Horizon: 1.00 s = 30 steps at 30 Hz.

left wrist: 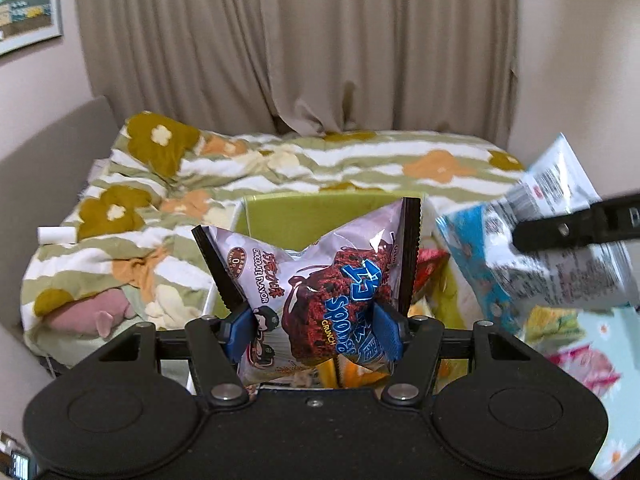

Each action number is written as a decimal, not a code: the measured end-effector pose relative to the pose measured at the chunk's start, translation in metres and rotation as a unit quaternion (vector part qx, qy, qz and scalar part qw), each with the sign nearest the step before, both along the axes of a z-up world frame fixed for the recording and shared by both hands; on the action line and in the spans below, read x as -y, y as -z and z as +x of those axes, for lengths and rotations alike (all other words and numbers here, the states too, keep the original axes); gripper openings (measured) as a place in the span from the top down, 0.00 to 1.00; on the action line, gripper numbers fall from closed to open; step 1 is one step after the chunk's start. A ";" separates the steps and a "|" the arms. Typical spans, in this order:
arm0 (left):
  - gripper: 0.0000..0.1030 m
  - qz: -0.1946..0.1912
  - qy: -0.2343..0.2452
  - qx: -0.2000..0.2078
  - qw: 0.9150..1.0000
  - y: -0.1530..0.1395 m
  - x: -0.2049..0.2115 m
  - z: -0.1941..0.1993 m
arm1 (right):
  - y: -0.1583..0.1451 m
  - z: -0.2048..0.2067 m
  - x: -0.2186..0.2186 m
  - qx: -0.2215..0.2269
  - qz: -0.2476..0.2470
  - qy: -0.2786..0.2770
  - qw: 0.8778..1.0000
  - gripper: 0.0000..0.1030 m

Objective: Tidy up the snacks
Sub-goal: 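Lift both held snacks and carry them over the yellow-green box, then lower both snacks into the box and open both tools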

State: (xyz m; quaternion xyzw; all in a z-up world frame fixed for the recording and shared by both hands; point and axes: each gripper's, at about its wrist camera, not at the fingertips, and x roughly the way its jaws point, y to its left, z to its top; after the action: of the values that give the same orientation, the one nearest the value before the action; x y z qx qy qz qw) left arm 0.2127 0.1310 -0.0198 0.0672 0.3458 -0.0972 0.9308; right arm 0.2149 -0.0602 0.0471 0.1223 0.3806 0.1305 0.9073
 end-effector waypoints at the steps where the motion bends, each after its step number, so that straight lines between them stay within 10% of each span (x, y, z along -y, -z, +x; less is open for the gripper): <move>1: 0.35 -0.005 0.008 -0.006 1.000 0.004 -0.006 0.003 | 0.003 0.002 -0.007 -0.004 0.001 0.006 1.000 0.43; 7: 0.00 -0.045 0.061 -0.010 0.997 0.015 -0.018 0.003 | 0.016 0.006 -0.034 -0.022 -0.017 0.051 0.998 0.43; 30: 0.00 -0.035 0.038 -0.009 0.999 0.015 -0.053 0.015 | 0.005 0.052 -0.081 -0.005 -0.049 0.032 0.998 0.42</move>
State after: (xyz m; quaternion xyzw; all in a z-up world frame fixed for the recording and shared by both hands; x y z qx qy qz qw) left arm 0.2279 0.1841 -0.0348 0.0472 0.3482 -0.1450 0.9250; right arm 0.2667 0.0213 0.0416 0.0909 0.3873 0.0818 0.9138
